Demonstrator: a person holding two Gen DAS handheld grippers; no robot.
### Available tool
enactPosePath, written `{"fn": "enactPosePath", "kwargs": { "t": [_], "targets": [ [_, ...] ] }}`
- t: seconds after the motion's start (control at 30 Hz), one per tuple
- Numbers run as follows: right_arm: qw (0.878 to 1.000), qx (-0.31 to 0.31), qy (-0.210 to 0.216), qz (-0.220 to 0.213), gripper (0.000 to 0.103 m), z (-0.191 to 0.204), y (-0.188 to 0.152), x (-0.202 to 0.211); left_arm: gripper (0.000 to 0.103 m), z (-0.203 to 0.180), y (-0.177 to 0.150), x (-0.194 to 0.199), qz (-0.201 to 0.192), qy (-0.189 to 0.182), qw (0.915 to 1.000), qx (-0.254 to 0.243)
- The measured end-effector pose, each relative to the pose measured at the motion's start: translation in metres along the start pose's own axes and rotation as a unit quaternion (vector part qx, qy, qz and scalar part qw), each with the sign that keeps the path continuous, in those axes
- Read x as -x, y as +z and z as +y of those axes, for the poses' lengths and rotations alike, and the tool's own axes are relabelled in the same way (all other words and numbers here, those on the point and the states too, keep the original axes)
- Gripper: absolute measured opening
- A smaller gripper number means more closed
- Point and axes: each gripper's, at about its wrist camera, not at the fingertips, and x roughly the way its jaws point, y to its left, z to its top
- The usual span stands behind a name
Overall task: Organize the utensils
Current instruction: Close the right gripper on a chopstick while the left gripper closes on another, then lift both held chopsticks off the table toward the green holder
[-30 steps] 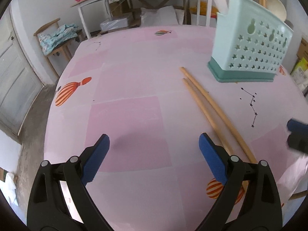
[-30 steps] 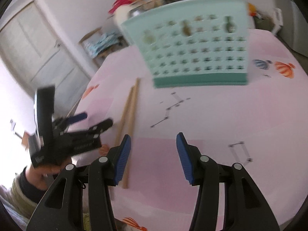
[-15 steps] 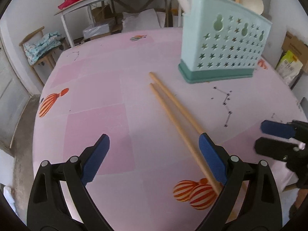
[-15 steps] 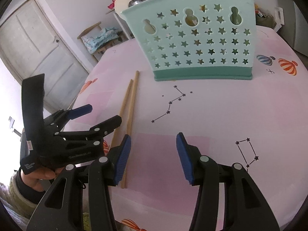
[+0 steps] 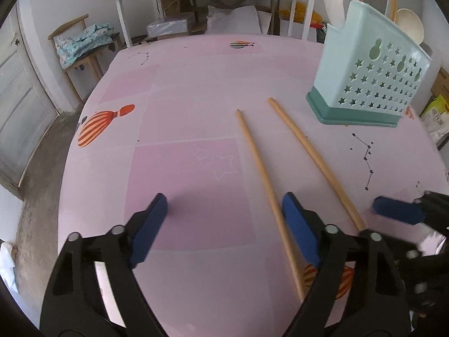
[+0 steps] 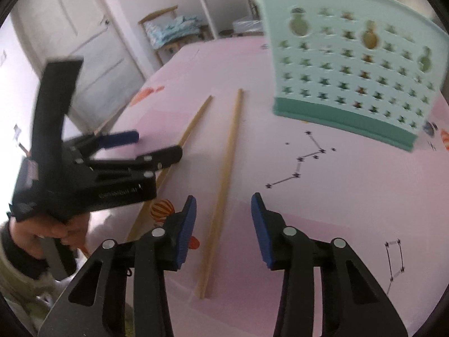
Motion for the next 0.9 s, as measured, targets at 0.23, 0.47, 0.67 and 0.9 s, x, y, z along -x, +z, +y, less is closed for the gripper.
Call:
{"fn": "enactPosePath", "kwargs": {
  "t": [0.23,0.47,0.67,0.9],
  "targets": [
    [0.998,0.04,-0.048,0.001,0.007,0.013,0.002,-0.006,0.043,-0.007,-0.001,0.003,-0.002,-0.014,0.9998,-0.012],
    [0.999,0.02,-0.046,0.0,0.007,0.005,-0.005,0.001,0.008,-0.014,-0.004,0.005,-0.006,-0.003,0.9995,-0.032],
    [0.999,-0.004,-0.045,0.006,0.007,-0.009,-0.027,0.021,0.005,-0.018,-0.01,0.012,-0.001,-0.014,0.9992,-0.038],
    [0.998,-0.042,-0.05,0.025,0.007,-0.025,-0.057,0.051,0.005,-0.028,-0.025,0.027,0.024,-0.041,0.998,-0.042]
  ]
}}
